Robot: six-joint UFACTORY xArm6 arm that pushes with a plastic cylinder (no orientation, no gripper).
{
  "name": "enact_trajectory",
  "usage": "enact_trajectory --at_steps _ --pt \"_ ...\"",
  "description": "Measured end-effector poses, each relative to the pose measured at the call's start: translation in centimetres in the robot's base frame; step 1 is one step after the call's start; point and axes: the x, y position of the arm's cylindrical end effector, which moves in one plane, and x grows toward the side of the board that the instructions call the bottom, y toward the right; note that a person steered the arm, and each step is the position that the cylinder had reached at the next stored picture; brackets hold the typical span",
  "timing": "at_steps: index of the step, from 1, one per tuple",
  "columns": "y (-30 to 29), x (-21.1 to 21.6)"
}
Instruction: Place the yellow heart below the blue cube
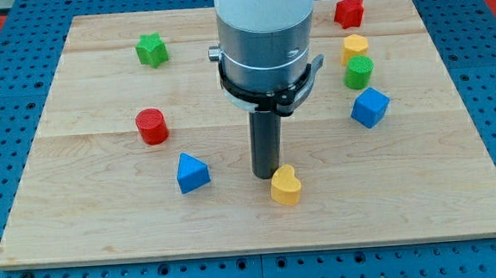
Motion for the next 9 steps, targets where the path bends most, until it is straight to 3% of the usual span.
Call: enact_trajectory --at_steps 1,2,3,9 --pt "-3.3 3.2" --pt "0.4 4.4" --pt "2.5 1.6" --pt "11.3 0.1"
